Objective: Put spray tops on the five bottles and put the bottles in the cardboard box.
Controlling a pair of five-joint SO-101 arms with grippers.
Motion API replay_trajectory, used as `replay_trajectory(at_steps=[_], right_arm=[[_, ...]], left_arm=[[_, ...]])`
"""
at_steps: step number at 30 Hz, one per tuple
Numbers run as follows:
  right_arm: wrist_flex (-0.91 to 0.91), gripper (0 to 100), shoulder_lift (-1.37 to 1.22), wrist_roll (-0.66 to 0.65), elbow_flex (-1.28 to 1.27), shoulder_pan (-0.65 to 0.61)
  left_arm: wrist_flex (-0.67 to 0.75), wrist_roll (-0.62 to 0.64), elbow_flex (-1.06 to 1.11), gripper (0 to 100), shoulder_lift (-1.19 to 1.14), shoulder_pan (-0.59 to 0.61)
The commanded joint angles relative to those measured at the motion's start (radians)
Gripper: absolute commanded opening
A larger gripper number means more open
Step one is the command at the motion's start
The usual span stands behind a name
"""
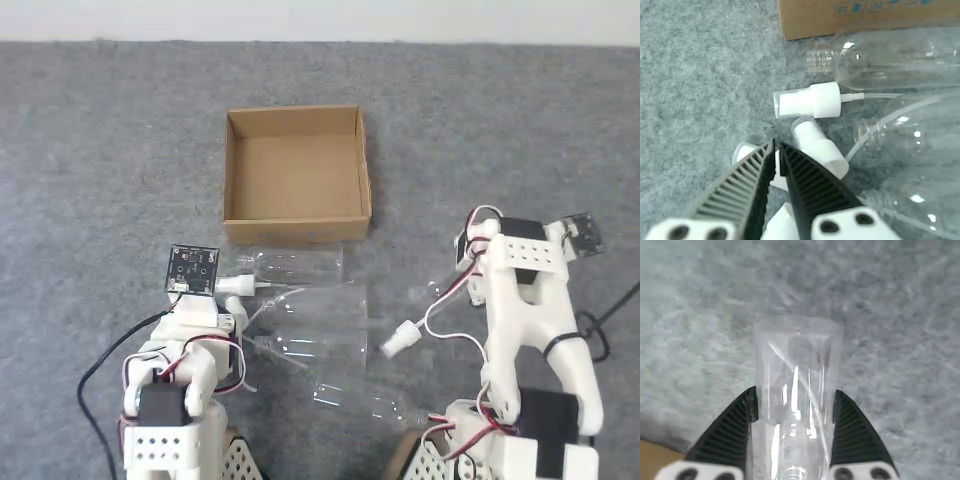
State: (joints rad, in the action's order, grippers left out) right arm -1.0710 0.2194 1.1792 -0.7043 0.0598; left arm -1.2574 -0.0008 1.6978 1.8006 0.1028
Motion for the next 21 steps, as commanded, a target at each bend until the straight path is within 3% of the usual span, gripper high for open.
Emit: replay_trajectory(at_steps=[1,17,21], right_arm=[[0.018,0.9,0.056,0.071,0.011,0.022],[0.01,1.2,0.054,0.095,-0.017,0.114],[-0.015,8.7,0.056,0.092,-0.023,0.108]], left_arm=[[-0.005,-0.005,-0.013,1,0.025,0.005],[-0.005,-0.005,-0.013,1,0.025,0.005],[-0.005,-0.005,-0.013,1,0.025,0.005]])
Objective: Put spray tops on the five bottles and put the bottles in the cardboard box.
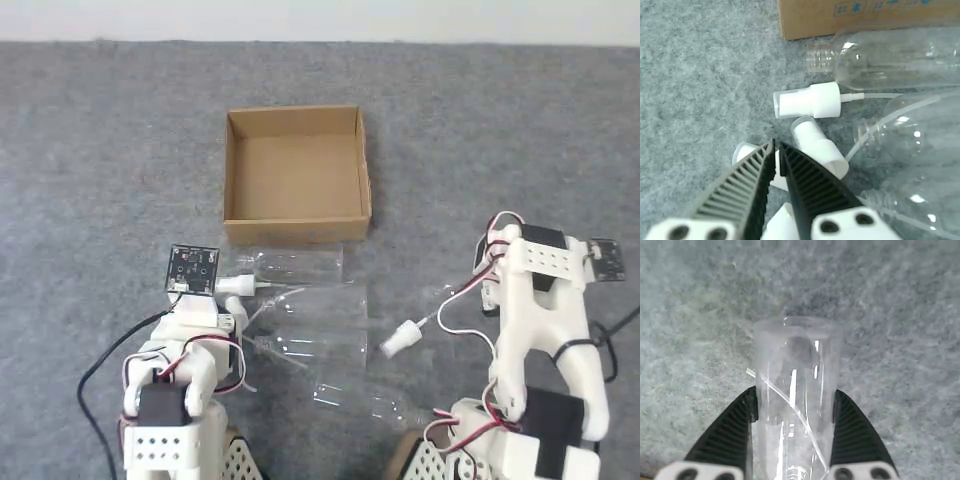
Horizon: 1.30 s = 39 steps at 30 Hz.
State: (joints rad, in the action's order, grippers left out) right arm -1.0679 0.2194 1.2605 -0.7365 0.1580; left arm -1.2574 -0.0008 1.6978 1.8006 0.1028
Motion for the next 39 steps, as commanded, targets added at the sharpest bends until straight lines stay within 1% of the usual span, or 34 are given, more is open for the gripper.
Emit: replay_trajectory(at_steps=[1,4,6,14,22,25,36,39], right_arm=[[-0.027,11.0,0.058,0.011,0.009,0.007],[-0.036,16.2,0.062,0.012,0.009,0.008],[-0.036,17.2,0.056,0.012,0.009,0.008],[-0.041,17.7,0.065,0.009,0.009,0.015],[-0.239,17.7,0.056,0.008,0.123,0.013],[-0.282,17.8,0.056,0.009,0.153,0.008],[-0.286,17.8,0.065,0.005,0.164,0.007],[-0.286,17.8,0.065,-0.029,0.164,0.007]], left_arm=[[-0.005,-0.005,-0.013,1,0.025,0.005],[-0.005,-0.005,-0.013,1,0.025,0.005],[-0.005,-0.005,-0.013,1,0.025,0.005],[-0.005,-0.005,-0.013,1,0.025,0.005],[-0.005,-0.005,-0.013,1,0.025,0.005],[-0.005,-0.005,-0.013,1,0.025,0.005],[-0.005,-0.005,-0.013,1,0.025,0.005],[-0.005,-0.005,-0.013,1,0.025,0.005]])
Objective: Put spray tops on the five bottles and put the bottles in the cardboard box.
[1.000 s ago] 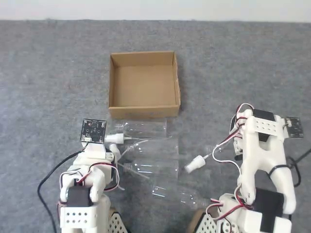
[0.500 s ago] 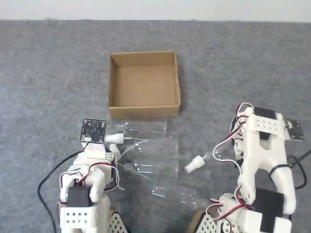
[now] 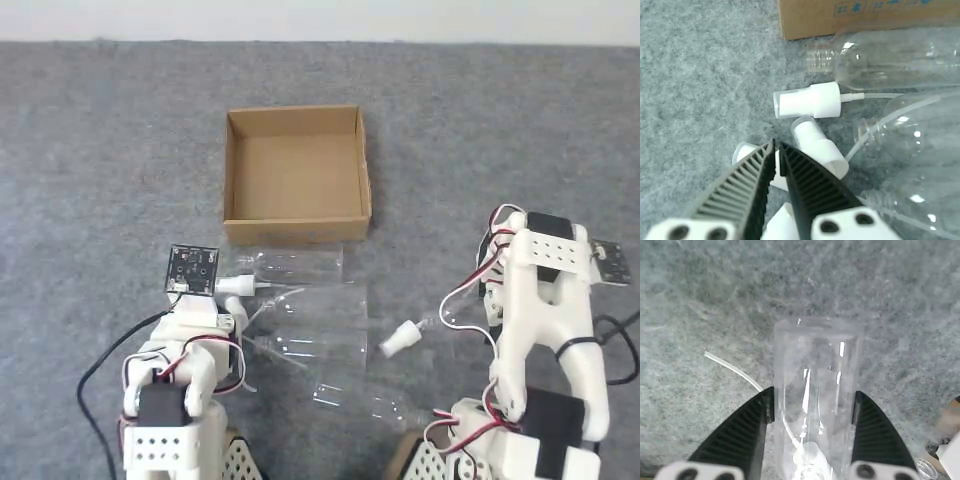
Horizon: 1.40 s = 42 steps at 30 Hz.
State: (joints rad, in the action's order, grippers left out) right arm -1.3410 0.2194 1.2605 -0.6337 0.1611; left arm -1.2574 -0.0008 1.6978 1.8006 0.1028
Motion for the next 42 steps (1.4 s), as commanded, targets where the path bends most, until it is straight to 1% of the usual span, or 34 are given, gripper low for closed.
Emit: replay_trajectory(at_steps=[1,6,14,16,20,23,30,32,33,39,41,42], right_arm=[[-0.013,17.8,0.065,-0.043,0.061,0.004],[-0.013,17.8,0.067,-0.1,0.061,0.004],[-0.015,17.8,0.067,-0.1,0.068,0.012],[-0.044,17.8,0.067,-0.1,0.092,0.013],[-0.174,17.7,0.067,-0.1,0.195,0.013],[-0.234,17.7,0.067,-0.101,0.259,0.01],[-0.248,17.3,0.067,-0.107,0.301,0.001],[-0.249,17.3,0.067,-0.17,0.301,-0.013],[-0.251,17.3,0.067,-0.227,0.299,-0.021],[-0.245,17.3,0.067,-0.649,0.299,-0.024],[-0.237,17.3,0.065,-0.733,0.299,-0.021],[-0.226,17.3,0.058,-0.743,0.299,-0.021]], left_arm=[[-0.005,-0.005,-0.013,1,0.025,0.005],[-0.005,-0.005,-0.013,1,0.025,0.005],[-0.005,-0.005,-0.013,1,0.025,0.005],[-0.005,-0.005,-0.013,1,0.025,0.005],[-0.005,-0.005,-0.013,1,0.025,0.005],[-0.005,-0.005,-0.013,1,0.025,0.005],[-0.005,-0.005,-0.013,1,0.025,0.005],[-0.005,-0.005,-0.013,1,0.025,0.005],[-0.005,-0.005,-0.013,1,0.025,0.005],[-0.005,-0.005,-0.013,1,0.025,0.005],[-0.005,-0.005,-0.013,1,0.025,0.005],[-0.005,-0.005,-0.013,1,0.025,0.005]])
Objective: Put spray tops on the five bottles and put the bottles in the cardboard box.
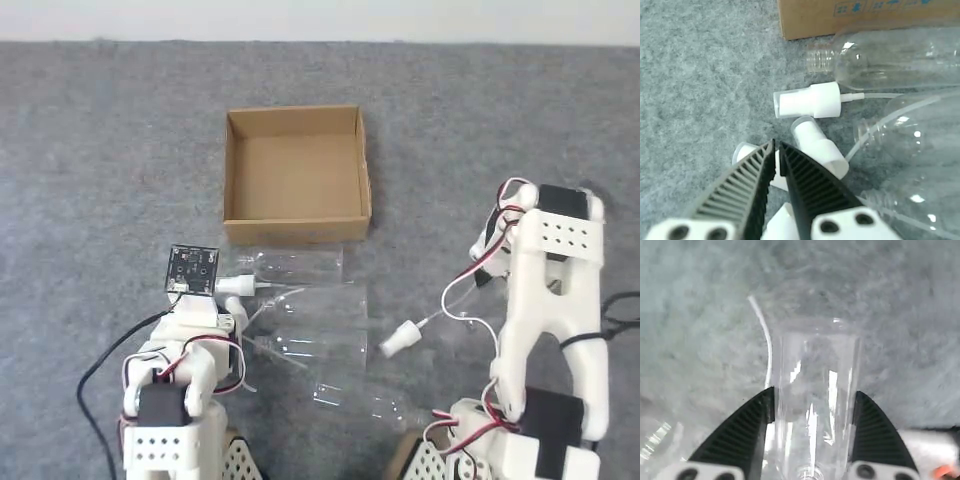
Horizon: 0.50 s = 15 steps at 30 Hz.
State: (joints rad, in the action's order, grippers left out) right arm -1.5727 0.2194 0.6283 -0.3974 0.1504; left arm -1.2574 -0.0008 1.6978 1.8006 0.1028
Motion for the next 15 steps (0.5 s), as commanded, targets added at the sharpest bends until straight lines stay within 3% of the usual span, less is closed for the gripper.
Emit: replay_trajectory(at_steps=[1,9,15], right_arm=[[0.027,17.3,0.054,-0.103,0.057,-0.01],[0.269,17.3,0.065,0.015,-0.074,-0.018],[0.335,17.3,0.065,0.256,-0.072,-0.018]], left_arm=[[-0.005,-0.005,-0.013,1,0.025,0.005],[-0.005,-0.005,-0.013,1,0.025,0.005],[-0.005,-0.005,-0.013,1,0.025,0.005]])
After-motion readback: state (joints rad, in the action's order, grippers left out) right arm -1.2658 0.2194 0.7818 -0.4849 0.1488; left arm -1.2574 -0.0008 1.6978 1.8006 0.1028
